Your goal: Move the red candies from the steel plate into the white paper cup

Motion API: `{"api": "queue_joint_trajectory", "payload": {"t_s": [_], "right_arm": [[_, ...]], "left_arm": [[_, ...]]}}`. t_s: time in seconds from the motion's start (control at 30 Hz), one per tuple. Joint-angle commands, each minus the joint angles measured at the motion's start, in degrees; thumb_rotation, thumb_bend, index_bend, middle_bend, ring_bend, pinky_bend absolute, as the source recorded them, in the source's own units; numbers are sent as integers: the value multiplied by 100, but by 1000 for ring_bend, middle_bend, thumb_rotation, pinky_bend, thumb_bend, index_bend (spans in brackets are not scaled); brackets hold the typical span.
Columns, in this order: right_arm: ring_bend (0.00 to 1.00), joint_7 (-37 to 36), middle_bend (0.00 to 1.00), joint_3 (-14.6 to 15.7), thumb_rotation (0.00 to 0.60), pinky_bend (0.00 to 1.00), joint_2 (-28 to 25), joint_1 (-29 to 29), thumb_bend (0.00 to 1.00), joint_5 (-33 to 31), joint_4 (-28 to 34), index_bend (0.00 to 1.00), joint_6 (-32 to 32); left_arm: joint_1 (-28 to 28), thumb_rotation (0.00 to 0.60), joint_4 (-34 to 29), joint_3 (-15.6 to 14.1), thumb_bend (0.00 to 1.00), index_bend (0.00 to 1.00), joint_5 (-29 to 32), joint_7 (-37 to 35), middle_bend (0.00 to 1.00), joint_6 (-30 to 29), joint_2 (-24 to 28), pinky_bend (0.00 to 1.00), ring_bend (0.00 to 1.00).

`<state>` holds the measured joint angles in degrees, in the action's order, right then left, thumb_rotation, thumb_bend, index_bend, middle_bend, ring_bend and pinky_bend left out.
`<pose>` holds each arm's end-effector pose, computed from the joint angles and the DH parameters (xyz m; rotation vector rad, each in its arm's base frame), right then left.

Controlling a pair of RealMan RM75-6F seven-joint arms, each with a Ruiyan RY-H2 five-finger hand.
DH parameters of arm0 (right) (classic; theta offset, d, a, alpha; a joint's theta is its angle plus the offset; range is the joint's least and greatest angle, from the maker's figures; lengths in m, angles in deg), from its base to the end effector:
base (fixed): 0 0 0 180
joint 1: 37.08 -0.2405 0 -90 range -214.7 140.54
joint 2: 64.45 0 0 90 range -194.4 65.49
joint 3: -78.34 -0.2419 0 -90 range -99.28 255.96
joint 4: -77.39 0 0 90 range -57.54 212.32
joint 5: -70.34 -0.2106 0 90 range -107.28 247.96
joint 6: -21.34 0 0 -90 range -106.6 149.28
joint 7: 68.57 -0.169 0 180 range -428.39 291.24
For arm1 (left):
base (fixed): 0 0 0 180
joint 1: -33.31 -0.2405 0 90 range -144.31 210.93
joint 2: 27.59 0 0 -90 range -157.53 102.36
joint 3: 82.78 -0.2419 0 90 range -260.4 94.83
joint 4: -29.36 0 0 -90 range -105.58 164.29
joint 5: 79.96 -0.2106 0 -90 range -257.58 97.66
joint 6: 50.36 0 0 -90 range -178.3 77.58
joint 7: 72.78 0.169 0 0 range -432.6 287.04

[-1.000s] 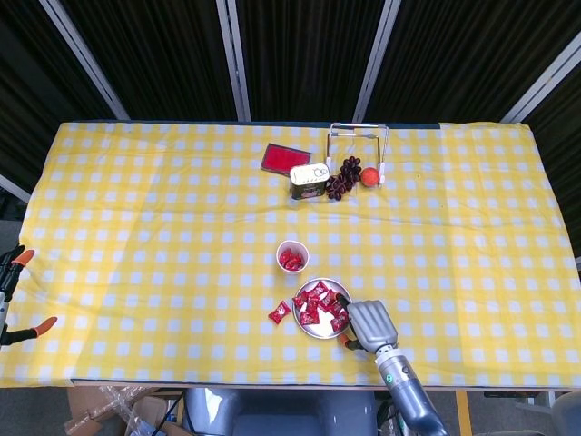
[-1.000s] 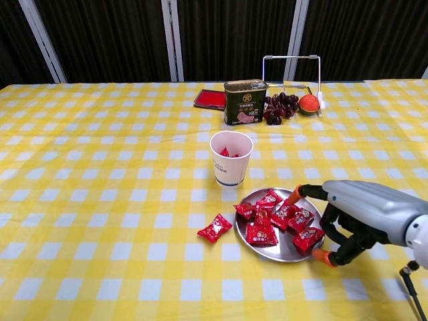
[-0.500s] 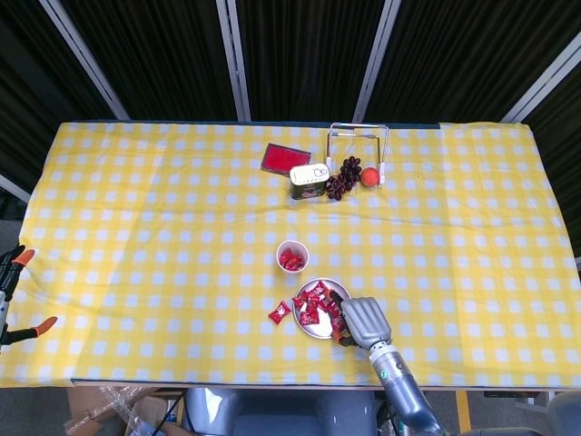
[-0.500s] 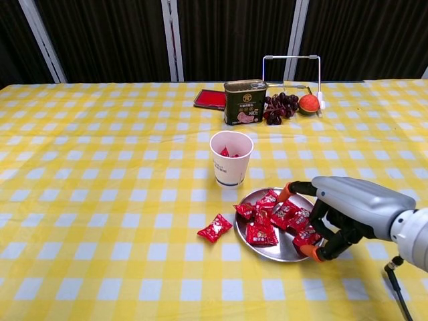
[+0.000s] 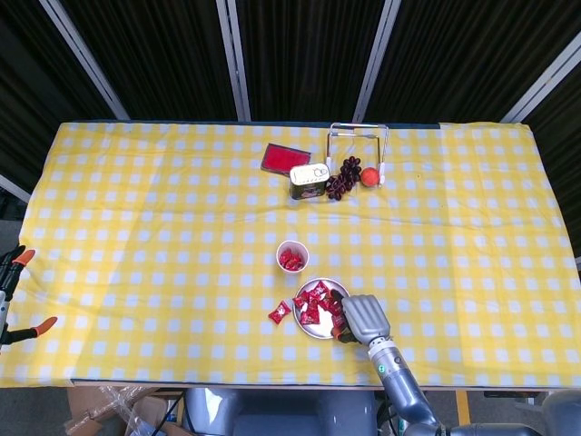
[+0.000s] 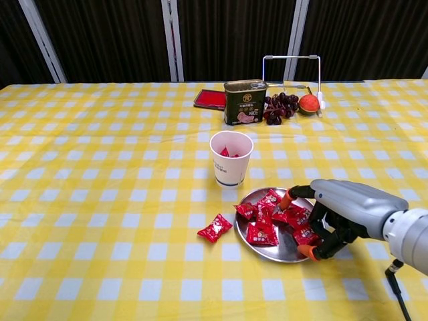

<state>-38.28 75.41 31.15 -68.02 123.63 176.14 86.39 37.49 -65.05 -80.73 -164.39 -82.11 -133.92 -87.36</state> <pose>-0.1525 -0.2519 -0.0723 1.7653 -1.3207 0.7832 -0.3069 0.1982 0.1680 -1.3245 -1.0424 -0.9541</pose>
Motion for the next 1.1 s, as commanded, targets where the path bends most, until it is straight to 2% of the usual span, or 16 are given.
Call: {"api": "queue_joint_trajectory", "payload": {"t_s": [0.03, 0.13, 0.23, 0.43, 1.1], "right_arm": [[963, -5, 824, -21, 600, 1000, 4, -1, 370, -29, -17, 295, -17], [963, -16, 824, -41, 600, 1000, 5, 2, 380, -47, -32, 338, -27], [963, -54, 824, -69, 600, 1000, 2, 9, 436, -63, -35, 409, -38], [963, -90, 824, -90, 600, 1000, -24, 18, 496, -104, -34, 437, -78], [963, -173, 824, -97, 600, 1000, -26, 48, 556, 31, 68, 515, -67]], "left_arm": [[0, 600, -1, -1, 25, 0, 0, 3, 0, 3, 0, 0, 0], [-2, 600, -7, -2, 25, 0, 0, 2, 0, 1, 4, 0, 0], [-2, 600, -6, -2, 25, 0, 2, 5, 0, 3, 2, 0, 0], [-3, 600, -11, -4, 25, 0, -4, 16, 0, 2, 2, 0, 0], [-7, 600, -7, -4, 25, 0, -22, 1, 0, -13, -1, 0, 0]]}}
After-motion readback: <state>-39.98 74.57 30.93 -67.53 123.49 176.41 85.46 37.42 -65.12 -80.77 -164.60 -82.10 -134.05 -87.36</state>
